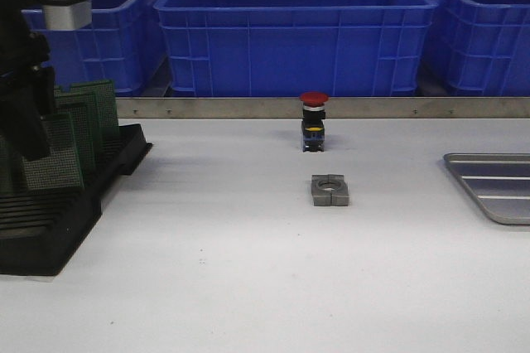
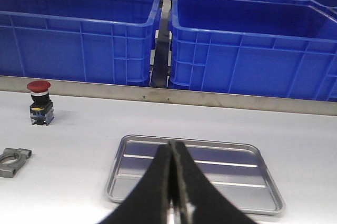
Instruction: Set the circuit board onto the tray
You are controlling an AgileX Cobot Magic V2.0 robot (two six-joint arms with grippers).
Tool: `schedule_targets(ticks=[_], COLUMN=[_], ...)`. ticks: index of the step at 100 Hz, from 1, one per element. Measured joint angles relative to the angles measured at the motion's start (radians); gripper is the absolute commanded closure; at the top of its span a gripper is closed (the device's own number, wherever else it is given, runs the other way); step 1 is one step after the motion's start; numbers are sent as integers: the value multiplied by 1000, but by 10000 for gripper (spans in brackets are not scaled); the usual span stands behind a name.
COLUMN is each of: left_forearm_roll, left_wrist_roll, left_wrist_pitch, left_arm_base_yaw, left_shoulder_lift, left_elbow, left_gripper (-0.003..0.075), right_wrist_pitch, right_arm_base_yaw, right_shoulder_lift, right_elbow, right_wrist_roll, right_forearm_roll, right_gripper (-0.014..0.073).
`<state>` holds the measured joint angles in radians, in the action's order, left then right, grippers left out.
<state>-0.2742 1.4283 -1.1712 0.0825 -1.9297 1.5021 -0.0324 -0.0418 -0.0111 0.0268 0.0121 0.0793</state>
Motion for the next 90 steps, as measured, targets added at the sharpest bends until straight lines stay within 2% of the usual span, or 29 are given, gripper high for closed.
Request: schedule_targets(ticks=[10,53,73,90], left_forearm_roll=[0,-12,-122,-235], left_wrist_roll=[0,7,3,3], left_wrist_pitch=[-18,-41,-45,-45], left_arm_base_yaw=[0,2,6,59], left_shoulder_lift=[0,25,96,105], left_elbow=[0,38,47,47], left_gripper=[738,741,741,741], right_wrist_pitch=[0,0,0,0], right_arm_base_yaw=[0,0,0,0], right_shoulder_lift=[0,0,0,0], right_elbow=[0,0,0,0], right_wrist_roll=[0,0,0,0], right_forearm_roll=[0,0,0,0], right_gripper=[655,655,655,655])
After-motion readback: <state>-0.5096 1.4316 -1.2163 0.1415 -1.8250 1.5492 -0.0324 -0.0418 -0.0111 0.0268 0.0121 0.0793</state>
